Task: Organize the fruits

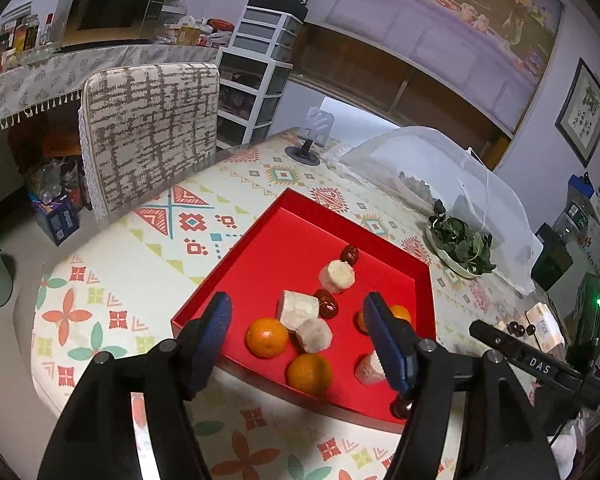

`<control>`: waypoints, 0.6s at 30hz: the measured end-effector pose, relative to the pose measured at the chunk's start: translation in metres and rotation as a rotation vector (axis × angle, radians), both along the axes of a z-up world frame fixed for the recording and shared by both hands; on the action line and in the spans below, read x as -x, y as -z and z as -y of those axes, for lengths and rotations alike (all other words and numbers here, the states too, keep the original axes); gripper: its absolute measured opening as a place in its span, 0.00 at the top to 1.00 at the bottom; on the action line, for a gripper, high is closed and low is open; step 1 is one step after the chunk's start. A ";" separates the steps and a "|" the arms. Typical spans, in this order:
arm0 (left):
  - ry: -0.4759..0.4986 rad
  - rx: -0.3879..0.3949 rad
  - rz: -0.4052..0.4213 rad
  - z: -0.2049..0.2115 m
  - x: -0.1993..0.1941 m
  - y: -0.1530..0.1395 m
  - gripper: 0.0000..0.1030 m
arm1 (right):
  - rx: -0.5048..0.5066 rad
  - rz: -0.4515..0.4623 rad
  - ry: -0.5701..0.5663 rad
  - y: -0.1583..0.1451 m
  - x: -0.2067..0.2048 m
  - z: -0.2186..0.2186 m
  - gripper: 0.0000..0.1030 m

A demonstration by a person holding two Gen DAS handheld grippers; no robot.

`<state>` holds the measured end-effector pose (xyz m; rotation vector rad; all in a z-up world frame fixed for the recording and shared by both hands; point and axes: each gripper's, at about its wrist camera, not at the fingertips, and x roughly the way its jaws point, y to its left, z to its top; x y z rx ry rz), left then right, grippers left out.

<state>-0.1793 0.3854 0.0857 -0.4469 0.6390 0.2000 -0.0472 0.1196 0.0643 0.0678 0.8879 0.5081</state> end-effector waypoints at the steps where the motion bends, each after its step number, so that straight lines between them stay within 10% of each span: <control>1: 0.001 -0.012 0.000 0.004 0.001 -0.001 0.34 | -0.007 -0.011 0.004 0.003 0.002 0.004 0.32; 18: -0.126 -0.345 -0.010 0.072 0.017 -0.005 0.06 | 0.005 0.008 -0.039 0.022 0.051 0.009 0.29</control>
